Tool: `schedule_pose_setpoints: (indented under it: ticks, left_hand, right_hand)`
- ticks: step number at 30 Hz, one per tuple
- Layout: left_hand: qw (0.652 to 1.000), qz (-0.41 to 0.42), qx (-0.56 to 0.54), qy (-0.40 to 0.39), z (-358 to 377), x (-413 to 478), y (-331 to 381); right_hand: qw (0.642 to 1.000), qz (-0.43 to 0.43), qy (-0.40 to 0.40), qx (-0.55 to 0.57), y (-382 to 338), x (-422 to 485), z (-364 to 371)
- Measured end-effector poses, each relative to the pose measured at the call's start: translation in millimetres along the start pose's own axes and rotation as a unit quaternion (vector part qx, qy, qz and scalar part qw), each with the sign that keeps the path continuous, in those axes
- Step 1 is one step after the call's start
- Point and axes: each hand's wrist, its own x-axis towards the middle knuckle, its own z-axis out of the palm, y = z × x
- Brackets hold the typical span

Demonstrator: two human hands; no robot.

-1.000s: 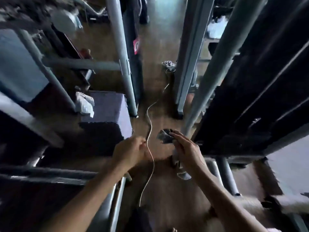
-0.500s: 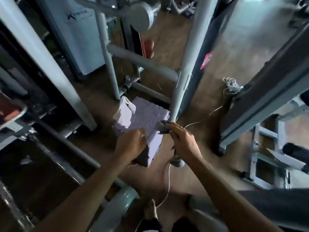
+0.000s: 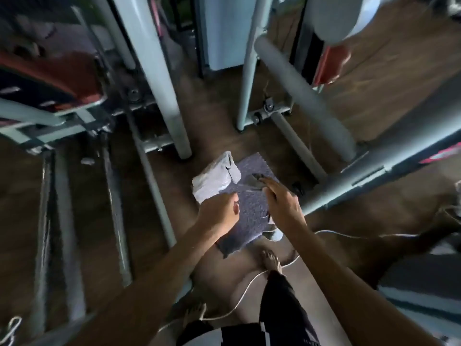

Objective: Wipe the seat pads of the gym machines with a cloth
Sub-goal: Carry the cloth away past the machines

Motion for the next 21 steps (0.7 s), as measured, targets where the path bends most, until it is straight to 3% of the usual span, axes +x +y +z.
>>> schedule_pose_setpoints:
  ticks: [7,11,16,21]
  left_hand:
    - [0.978,-0.189,-0.069,0.046,72.4,41.6,19.7]
    - [0.957,-0.28,-0.071,-0.003,115.7,54.0,16.5]
    - [0.959,-0.266,-0.061,0.07,196.1,70.3,-8.6]
    - [0.963,-0.218,0.0,0.156,257.8,68.9,-22.4]
  right_hand:
    - [0.991,-0.064,-0.12,0.004,68.2,86.2,14.6]
    - [0.985,-0.101,-0.142,-0.007,117.6,110.6,49.4]
    - [0.969,-0.178,-0.162,-0.056,201.2,121.3,108.3]
    - [0.921,-0.31,-0.082,-0.223,255.7,111.4,140.1]
